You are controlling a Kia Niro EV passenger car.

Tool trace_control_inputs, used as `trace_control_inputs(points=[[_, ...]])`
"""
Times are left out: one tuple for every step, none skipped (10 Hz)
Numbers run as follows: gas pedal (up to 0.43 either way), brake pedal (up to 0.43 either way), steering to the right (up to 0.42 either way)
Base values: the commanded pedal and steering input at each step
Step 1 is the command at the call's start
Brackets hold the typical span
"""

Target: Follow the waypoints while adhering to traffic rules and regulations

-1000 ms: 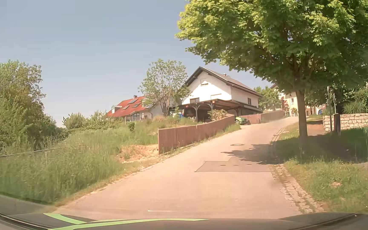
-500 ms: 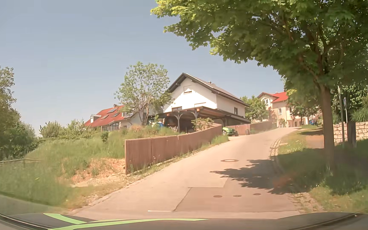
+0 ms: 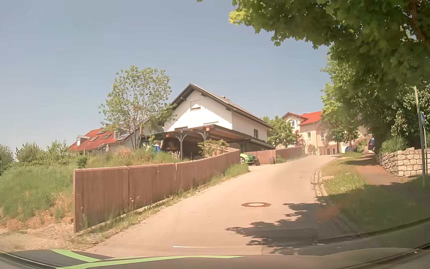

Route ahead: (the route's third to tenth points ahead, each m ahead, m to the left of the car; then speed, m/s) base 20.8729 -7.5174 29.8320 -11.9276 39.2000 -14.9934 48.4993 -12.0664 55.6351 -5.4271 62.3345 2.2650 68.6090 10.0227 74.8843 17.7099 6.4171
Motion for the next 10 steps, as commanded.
trace_control_inputs(points=[[0.169, 0.0, 0.109], [0.177, 0.0, 0.11], [0.177, 0.0, 0.11], [0.177, 0.0, 0.11], [0.189, 0.0, 0.111], [0.189, 0.0, 0.112], [0.189, 0.0, 0.111], [0.189, 0.0, 0.111], [0.197, 0.0, 0.111], [0.209, 0.0, 0.111]])
